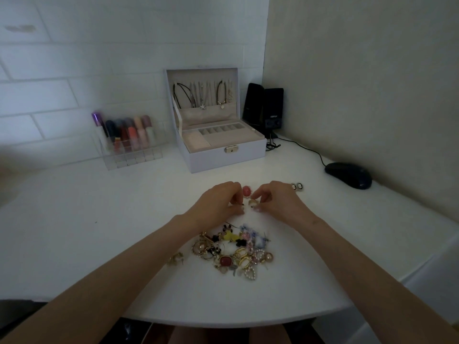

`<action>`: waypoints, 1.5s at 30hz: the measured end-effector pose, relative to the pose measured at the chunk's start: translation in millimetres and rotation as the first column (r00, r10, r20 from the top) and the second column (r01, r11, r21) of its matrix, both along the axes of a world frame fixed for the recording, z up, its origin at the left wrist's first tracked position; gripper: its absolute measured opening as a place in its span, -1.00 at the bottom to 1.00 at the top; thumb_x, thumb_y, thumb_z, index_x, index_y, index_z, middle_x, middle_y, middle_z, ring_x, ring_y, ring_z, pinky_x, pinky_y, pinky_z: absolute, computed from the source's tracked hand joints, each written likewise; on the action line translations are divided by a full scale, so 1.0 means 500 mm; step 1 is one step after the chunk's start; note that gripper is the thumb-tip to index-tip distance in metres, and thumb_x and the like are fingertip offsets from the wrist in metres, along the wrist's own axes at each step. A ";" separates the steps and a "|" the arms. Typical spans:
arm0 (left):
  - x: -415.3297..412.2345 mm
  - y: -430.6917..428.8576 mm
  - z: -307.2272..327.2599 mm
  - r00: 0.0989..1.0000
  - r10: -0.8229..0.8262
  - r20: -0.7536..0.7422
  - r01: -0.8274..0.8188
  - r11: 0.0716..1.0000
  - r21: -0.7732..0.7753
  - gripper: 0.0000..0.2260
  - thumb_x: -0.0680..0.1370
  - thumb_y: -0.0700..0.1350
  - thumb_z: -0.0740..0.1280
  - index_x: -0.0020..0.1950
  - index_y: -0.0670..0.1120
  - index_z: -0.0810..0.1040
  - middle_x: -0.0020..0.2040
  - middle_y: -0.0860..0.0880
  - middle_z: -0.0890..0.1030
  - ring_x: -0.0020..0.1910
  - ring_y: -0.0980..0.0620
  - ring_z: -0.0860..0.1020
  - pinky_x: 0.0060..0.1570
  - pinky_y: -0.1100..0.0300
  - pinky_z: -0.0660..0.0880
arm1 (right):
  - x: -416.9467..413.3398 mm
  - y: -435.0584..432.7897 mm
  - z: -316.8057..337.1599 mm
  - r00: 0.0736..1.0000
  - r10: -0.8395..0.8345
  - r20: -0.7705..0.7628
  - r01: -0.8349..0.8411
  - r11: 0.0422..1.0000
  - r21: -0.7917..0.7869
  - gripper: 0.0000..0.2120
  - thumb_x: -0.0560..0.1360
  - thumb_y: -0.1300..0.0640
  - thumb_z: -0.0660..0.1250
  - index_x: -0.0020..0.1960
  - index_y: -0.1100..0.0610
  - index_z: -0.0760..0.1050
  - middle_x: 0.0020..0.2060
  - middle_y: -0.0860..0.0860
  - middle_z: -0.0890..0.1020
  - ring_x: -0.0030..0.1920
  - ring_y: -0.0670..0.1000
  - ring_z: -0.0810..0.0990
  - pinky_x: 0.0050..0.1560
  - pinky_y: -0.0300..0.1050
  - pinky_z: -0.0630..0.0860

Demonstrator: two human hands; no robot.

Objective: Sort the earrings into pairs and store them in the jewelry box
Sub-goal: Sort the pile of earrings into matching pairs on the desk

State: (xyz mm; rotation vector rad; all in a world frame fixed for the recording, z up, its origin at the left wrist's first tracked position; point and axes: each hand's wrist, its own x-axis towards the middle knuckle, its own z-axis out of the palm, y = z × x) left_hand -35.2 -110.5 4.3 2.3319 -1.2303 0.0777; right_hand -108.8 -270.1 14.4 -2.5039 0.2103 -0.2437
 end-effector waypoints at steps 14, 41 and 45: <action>-0.006 0.046 0.014 0.999 -0.038 -0.024 0.035 0.995 -0.095 -0.83 0.47 -0.10 0.40 0.00 -0.06 0.47 -0.03 0.08 0.48 -0.11 0.24 0.46 -0.06 0.33 0.45 | -0.019 0.003 0.004 0.996 0.005 0.091 -0.007 1.000 0.021 -0.72 0.37 0.22 0.47 0.07 0.08 0.58 -0.13 -0.04 0.54 -0.16 -0.09 0.49 -0.20 -0.41 0.35; -0.041 0.193 0.034 0.977 -0.180 -0.109 0.201 0.954 0.224 -0.62 0.31 0.34 0.32 -0.03 0.14 0.47 -0.07 0.21 0.48 -0.06 0.20 0.39 -0.01 0.32 0.36 | -0.090 0.110 0.020 0.922 0.386 0.037 -0.387 0.919 0.074 -0.89 0.39 0.08 0.45 -0.09 -0.06 0.62 -0.14 -0.06 0.53 -0.17 -0.09 0.50 -0.13 -0.24 0.45; -0.046 0.187 0.035 0.983 -0.181 -0.015 0.179 0.950 0.256 -0.61 0.34 0.37 0.23 -0.02 0.13 0.49 -0.10 0.24 0.45 -0.09 0.23 0.39 -0.03 0.30 0.37 | -0.084 0.094 0.023 0.945 0.314 0.089 -0.322 0.942 0.098 -0.93 0.42 0.13 0.42 -0.15 -0.04 0.61 -0.24 -0.14 0.53 -0.27 -0.18 0.45 -0.22 -0.40 0.36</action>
